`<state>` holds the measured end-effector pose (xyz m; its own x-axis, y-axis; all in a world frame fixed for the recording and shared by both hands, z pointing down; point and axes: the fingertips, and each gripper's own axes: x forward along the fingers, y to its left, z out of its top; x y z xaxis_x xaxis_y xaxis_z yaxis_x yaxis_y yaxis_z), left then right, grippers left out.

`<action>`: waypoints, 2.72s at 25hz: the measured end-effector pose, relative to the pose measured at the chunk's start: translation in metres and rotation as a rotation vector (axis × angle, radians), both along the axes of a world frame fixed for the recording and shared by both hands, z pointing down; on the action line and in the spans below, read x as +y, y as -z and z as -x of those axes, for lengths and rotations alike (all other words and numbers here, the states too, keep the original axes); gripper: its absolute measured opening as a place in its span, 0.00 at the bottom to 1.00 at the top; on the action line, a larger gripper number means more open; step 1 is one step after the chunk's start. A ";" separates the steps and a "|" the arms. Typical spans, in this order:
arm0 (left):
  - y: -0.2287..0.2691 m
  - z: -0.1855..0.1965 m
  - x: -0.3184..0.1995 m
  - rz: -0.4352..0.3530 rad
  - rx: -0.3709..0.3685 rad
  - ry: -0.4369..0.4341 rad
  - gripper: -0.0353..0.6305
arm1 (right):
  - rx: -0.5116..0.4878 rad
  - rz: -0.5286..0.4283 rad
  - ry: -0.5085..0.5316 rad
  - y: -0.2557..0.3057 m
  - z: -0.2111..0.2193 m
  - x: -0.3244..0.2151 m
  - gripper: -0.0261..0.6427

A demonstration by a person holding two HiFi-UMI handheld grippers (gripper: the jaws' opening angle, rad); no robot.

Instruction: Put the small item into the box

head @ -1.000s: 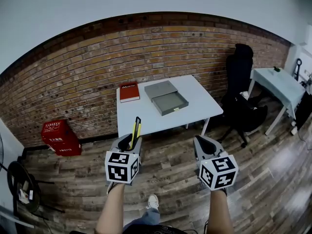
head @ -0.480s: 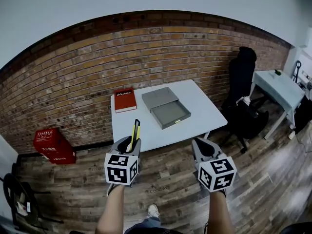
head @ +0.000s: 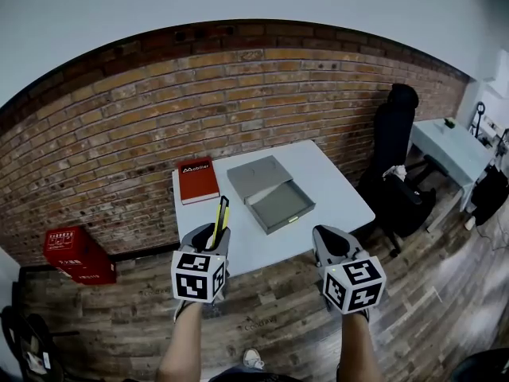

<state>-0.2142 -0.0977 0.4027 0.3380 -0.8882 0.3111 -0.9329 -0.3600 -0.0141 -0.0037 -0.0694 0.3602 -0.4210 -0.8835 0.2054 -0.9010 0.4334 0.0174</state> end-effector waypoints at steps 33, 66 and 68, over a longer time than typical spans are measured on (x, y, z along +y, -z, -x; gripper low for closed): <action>-0.013 -0.004 -0.142 0.009 -0.018 0.078 0.25 | -0.014 -0.005 0.071 -0.014 -0.011 -0.164 0.07; -0.002 -0.046 -0.223 0.035 -0.067 0.316 0.25 | -0.031 0.012 0.367 -0.010 -0.035 -0.309 0.07; -0.003 -0.044 -0.226 0.036 -0.070 0.298 0.25 | -0.029 0.008 0.355 -0.008 -0.032 -0.309 0.07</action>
